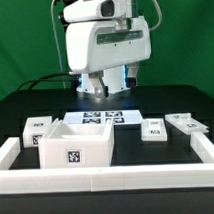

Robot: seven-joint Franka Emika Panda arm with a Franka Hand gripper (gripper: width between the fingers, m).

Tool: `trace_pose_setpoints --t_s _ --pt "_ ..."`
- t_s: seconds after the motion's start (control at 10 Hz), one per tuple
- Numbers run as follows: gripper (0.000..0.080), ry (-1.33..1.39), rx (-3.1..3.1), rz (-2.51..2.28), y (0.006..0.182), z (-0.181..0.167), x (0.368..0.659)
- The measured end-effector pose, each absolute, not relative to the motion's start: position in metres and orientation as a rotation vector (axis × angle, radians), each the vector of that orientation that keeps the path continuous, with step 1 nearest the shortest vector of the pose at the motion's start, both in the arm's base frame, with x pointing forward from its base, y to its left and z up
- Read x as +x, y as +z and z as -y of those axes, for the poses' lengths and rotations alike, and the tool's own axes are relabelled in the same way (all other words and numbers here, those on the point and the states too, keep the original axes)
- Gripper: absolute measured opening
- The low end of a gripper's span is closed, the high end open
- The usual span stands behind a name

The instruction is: Assemble cabinet

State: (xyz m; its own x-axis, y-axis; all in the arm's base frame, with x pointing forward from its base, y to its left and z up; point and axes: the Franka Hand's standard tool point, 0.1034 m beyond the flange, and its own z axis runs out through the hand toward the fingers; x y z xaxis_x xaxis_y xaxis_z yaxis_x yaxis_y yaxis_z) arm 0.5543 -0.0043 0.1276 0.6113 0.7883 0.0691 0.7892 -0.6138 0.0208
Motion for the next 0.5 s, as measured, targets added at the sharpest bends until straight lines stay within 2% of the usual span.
trace_pose_setpoints --t_s 0.5 --pt "0.0798 -0.110 -2.808 1.378 0.1273 0.0047 0.5541"
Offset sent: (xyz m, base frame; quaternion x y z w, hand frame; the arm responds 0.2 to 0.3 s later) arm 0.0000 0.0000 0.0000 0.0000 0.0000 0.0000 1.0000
